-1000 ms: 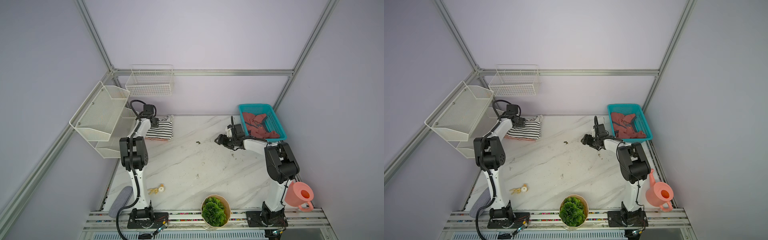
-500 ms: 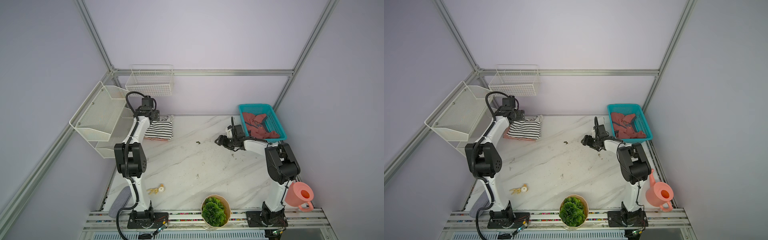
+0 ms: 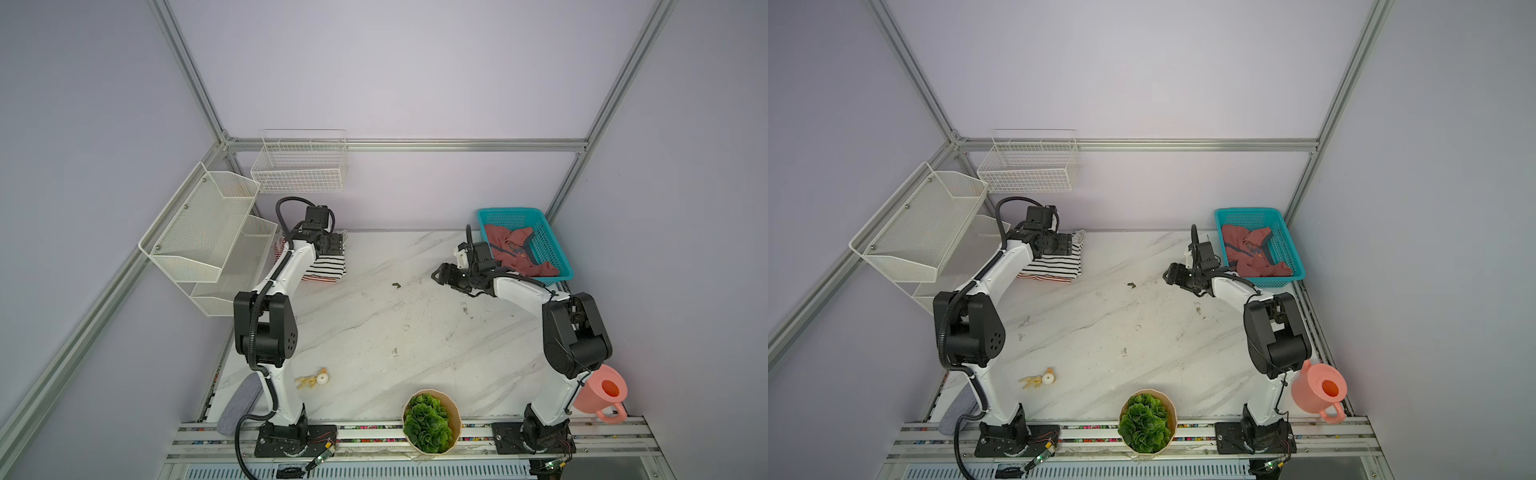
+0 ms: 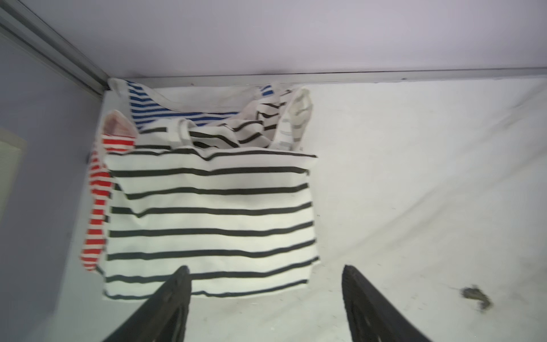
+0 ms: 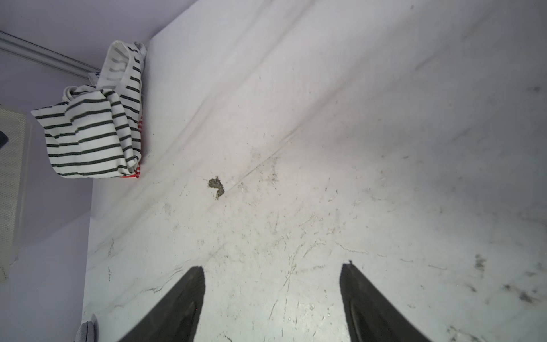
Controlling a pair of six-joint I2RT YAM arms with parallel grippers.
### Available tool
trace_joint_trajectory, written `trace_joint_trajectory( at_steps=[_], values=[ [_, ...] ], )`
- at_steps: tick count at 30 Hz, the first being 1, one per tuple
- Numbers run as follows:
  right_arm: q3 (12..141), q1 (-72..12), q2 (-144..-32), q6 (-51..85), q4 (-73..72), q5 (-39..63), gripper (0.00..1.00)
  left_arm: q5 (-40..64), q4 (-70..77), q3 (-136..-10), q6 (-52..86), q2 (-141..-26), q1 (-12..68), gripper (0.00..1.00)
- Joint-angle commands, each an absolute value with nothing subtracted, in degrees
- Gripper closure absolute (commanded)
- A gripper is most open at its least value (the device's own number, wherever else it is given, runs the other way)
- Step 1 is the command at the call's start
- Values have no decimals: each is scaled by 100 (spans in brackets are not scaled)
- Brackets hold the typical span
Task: Fold and stack tank tops
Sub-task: Place the tank top on the tank top, then pick up the tank top from the basket.
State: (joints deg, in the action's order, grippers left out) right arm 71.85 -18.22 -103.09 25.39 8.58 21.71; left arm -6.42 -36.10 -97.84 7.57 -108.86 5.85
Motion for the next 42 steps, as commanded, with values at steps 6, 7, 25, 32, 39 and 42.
trace_joint_trajectory(
  at_steps=[6,7,25,32,39,42],
  values=[
    [8227,-1216,-10052,2015,1795,1439,36,819,-3533,-9205,1586,-10327,848,47],
    [8346,-1124,-10050,1979,1899,1285,37,958,-3514,-9165,1643,-10304,908,49],
    [10075,567,-11732,1438,2969,200,25,2533,-2377,-8368,2407,-10134,2029,54],
    [10602,628,-12618,1275,3207,249,19,2564,-2294,-8289,2513,-10151,2166,54],
    [11010,642,-13226,1163,3409,141,19,2569,-2263,-8276,2540,-10275,2254,54],
    [11074,641,-13394,1134,3456,127,32,2569,-2262,-8309,2558,-10324,2258,54]
  ],
)
